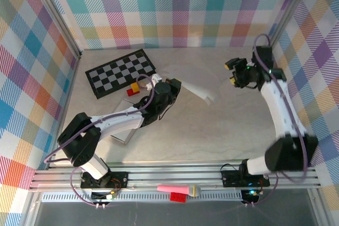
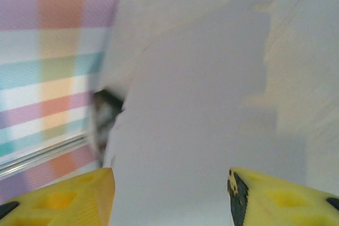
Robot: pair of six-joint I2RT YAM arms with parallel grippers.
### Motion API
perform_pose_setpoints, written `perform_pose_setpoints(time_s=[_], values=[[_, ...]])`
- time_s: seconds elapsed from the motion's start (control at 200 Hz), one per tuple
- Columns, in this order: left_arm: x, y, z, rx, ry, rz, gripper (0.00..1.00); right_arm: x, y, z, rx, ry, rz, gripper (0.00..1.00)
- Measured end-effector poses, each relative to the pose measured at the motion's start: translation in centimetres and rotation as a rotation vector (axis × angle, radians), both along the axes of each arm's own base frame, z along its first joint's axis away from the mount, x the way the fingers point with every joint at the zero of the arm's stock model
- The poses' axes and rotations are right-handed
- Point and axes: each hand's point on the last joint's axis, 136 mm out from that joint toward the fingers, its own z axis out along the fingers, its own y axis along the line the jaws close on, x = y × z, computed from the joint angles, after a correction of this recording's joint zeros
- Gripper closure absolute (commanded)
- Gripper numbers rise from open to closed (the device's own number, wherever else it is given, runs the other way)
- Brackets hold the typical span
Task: Fold the paper box
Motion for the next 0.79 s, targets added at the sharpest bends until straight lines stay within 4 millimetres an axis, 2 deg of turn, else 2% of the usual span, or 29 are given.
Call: perform_pose_setpoints(time_s=[0.07, 0.125, 0.185, 0.255, 0.34, 0.565, 0.795], values=[[0.5, 0.3, 1.1, -0.012, -0.016, 0.035, 1.00, -3.4, 3.6, 1.1, 0.072, -0.037, 0.022, 0.38], [0.8, 0.4, 1.7, -0.022, -0.020, 0.058, 1.00, -6.3, 6.5, 0.6, 0.126, -0.024, 0.049, 0.37], [1.1, 0.4, 2.0, -0.037, -0.025, 0.075, 1.00, -8.2, 8.4, -0.7, 0.169, 0.009, 0.046, 0.36], [1.3, 0.4, 1.9, -0.058, -0.023, 0.091, 1.00, -9.1, 9.4, -2.4, 0.187, 0.049, 0.016, 0.35], [1.4, 0.3, 1.5, -0.069, -0.013, 0.101, 1.00, -8.7, 10.1, -3.7, 0.202, 0.077, -0.031, 0.35], [1.2, 0.1, 1.7, -0.106, -0.019, 0.120, 1.00, -5.7, 11.8, -3.9, 0.247, 0.043, -0.091, 0.36], [0.9, 1.0, 1.5, -0.104, -0.024, 0.142, 1.00, -4.1, 12.8, -3.9, 0.277, 0.037, -0.103, 0.40]])
